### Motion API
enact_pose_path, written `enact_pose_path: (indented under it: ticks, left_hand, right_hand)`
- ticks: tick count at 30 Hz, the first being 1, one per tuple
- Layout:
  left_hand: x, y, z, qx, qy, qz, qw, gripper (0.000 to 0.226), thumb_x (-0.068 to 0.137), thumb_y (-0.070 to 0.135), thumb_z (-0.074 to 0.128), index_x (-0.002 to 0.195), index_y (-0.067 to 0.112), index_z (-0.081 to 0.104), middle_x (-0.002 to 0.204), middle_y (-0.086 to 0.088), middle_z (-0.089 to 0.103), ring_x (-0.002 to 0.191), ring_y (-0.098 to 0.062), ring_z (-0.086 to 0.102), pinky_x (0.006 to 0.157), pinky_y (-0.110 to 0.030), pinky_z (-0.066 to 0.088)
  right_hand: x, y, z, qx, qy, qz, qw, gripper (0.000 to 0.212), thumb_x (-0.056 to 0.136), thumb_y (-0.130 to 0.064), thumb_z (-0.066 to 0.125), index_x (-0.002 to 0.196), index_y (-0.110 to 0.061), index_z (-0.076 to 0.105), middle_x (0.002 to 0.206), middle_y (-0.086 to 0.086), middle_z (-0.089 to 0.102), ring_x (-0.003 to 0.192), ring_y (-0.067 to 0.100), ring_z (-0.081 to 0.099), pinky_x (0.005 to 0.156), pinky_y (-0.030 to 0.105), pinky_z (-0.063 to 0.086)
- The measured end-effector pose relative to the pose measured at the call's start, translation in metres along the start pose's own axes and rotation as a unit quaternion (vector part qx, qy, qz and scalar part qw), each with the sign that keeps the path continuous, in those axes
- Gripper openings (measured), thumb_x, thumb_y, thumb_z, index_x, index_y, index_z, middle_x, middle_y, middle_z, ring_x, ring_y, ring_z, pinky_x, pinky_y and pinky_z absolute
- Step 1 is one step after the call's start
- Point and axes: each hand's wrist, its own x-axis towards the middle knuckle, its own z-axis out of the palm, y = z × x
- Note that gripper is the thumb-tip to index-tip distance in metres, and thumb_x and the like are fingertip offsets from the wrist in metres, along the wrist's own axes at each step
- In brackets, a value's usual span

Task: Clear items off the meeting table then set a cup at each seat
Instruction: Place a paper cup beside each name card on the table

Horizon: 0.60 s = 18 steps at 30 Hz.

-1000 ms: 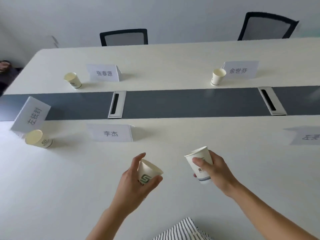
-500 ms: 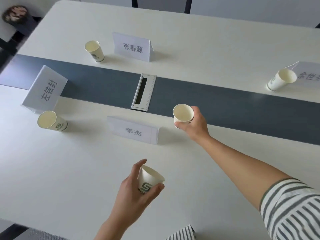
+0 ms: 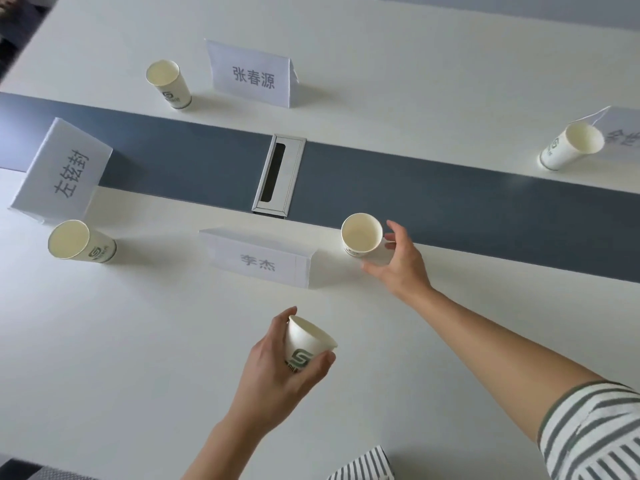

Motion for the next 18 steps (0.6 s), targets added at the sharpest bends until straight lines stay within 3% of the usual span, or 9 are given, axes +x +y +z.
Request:
enact_pose_path:
  ticks: [3,5,8,10,13,16,18]
  left_hand:
    - [-0.005,0.012,0.002,0.006,-0.021,0.013,1.0,0.08,0.065,0.04,0.063,0.139,0.031,0.033,0.088,0.003,0.063,0.067,-0.014,0.059,0.059,-0.031,0.055]
    - [-0.011,0.021,0.003,0.026,-0.047,0.029,0.998,0.086,0.063,0.036,0.057,0.143,0.033,0.025,0.106,0.002,0.059,0.082,-0.018,0.056,0.074,-0.035,0.056]
    - [-0.026,0.036,0.01,0.061,-0.09,0.075,0.991,0.092,0.068,0.033,0.055,0.15,0.034,0.013,0.131,0.011,0.044,0.108,-0.008,0.048,0.093,-0.024,0.046]
    - [-0.039,0.046,0.02,0.073,-0.106,0.117,0.985,0.091,0.072,0.031,0.058,0.151,0.032,0.014,0.13,0.022,0.04,0.11,0.004,0.046,0.09,-0.013,0.042]
    - [-0.062,0.056,0.038,0.08,-0.118,0.186,0.972,0.08,0.076,0.027,0.072,0.144,0.03,0.029,0.121,0.019,0.05,0.098,-0.005,0.057,0.078,-0.021,0.052]
    - [-0.092,0.066,0.057,0.09,-0.13,0.22,0.963,0.068,0.069,0.036,0.078,0.125,0.036,0.041,0.11,0.016,0.059,0.092,-0.007,0.059,0.069,-0.025,0.054]
    - [-0.112,0.07,0.07,0.093,-0.144,0.242,0.955,0.066,0.066,0.041,0.08,0.122,0.036,0.044,0.112,0.017,0.06,0.096,-0.004,0.06,0.072,-0.022,0.054]
  right_hand:
    - [-0.036,0.002,-0.025,0.01,0.021,0.016,1.0,0.073,0.075,-0.029,0.08,0.137,-0.02,0.043,0.125,-0.004,0.056,0.106,0.01,0.054,0.088,0.026,0.042]
    - [-0.069,0.001,-0.044,0.035,0.032,0.033,0.998,0.051,0.079,-0.025,0.077,0.125,-0.019,0.055,0.114,-0.007,0.063,0.098,0.009,0.06,0.09,0.03,0.049]
    - [-0.126,-0.003,-0.071,0.116,-0.005,0.055,0.992,0.03,0.081,-0.026,0.076,0.108,-0.02,0.065,0.098,-0.007,0.071,0.091,0.009,0.066,0.082,0.026,0.054]
    - [-0.167,-0.009,-0.084,0.195,-0.063,0.064,0.977,0.034,0.076,-0.036,0.078,0.106,-0.024,0.066,0.094,-0.004,0.074,0.092,0.013,0.069,0.07,0.023,0.055]
    - [-0.222,-0.014,-0.097,0.268,-0.12,0.068,0.953,0.058,0.065,-0.049,0.078,0.117,-0.029,0.061,0.103,-0.003,0.075,0.095,0.015,0.069,0.07,0.025,0.054]
    - [-0.268,-0.009,-0.106,0.311,-0.095,0.06,0.944,0.07,0.061,-0.046,0.083,0.123,-0.028,0.057,0.106,0.001,0.074,0.097,0.016,0.069,0.073,0.026,0.052]
    - [-0.295,0.0,-0.113,0.327,-0.047,0.053,0.942,0.071,0.058,-0.045,0.085,0.122,-0.029,0.059,0.103,0.001,0.074,0.096,0.014,0.068,0.075,0.026,0.052]
